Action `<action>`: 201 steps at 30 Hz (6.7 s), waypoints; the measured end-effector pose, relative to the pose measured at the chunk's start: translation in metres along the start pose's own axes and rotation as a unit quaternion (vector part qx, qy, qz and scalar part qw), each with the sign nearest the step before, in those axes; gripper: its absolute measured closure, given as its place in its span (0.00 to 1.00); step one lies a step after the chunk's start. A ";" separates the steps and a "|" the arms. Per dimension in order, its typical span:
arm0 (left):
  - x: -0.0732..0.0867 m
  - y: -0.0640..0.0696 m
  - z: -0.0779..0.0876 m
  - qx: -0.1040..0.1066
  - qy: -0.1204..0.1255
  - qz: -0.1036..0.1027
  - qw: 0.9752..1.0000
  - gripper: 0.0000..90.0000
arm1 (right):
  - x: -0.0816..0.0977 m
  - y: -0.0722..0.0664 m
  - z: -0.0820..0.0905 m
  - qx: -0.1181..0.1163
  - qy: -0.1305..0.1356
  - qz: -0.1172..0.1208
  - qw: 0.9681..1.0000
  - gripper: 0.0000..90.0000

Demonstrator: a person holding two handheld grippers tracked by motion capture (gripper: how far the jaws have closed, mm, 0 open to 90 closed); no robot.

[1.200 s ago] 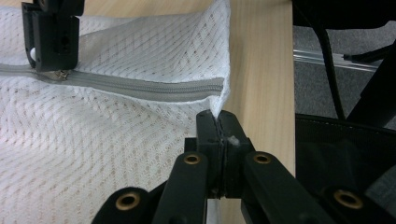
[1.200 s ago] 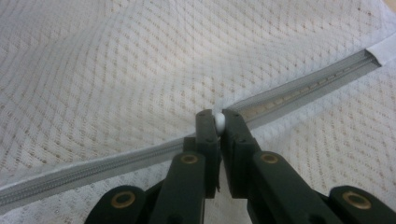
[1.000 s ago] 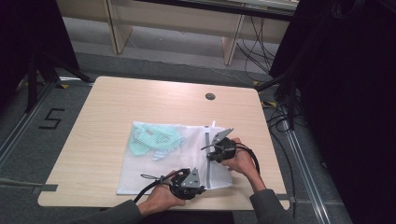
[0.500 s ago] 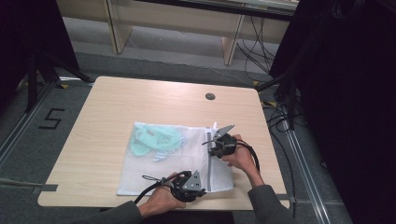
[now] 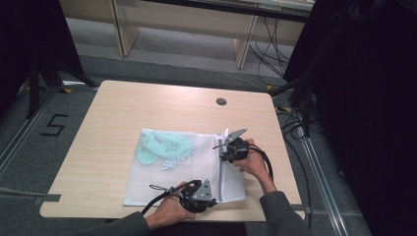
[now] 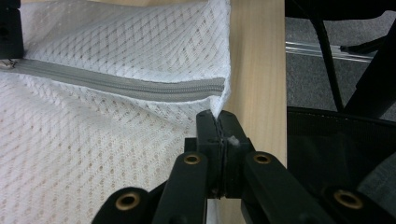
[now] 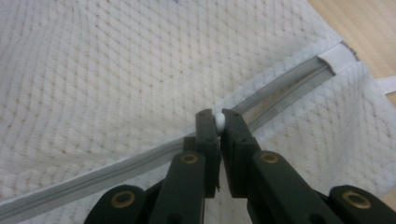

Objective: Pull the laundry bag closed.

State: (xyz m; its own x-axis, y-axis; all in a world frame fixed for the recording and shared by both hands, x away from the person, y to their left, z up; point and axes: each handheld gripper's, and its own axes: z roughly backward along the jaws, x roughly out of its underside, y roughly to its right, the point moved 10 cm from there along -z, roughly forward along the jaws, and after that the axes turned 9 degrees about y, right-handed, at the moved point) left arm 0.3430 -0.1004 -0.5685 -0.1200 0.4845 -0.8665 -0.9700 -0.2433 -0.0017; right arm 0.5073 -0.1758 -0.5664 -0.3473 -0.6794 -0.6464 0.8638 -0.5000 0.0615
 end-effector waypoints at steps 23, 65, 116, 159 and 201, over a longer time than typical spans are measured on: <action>0.001 0.001 -0.001 0.002 -0.001 0.001 1.000 0.99 | -0.008 0.016 -0.009 0.011 0.011 -0.003 1.000 0.96; 0.002 0.004 0.000 0.006 -0.005 0.005 1.000 0.99 | -0.017 0.044 -0.016 0.038 0.037 -0.032 0.998 0.96; 0.001 0.001 0.000 0.008 -0.001 0.018 1.000 0.98 | -0.023 0.060 -0.023 0.065 0.044 -0.040 0.996 0.96; -0.001 -0.068 0.060 -0.102 0.030 0.106 0.989 0.37 | -0.036 0.027 0.016 0.066 0.079 -0.069 0.992 0.53; 0.021 -0.080 0.121 -0.129 0.013 0.109 0.985 0.31 | -0.004 -0.041 0.056 0.047 0.125 -0.091 0.987 0.37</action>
State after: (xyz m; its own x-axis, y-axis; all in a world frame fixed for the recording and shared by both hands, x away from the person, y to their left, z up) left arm 0.3928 0.0311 -0.5266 -0.3114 0.3758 -0.8728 -0.8348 -0.5470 0.0623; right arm 0.4530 -0.1820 -0.5238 -0.3816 -0.4258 -0.8204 0.7538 -0.6570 -0.0096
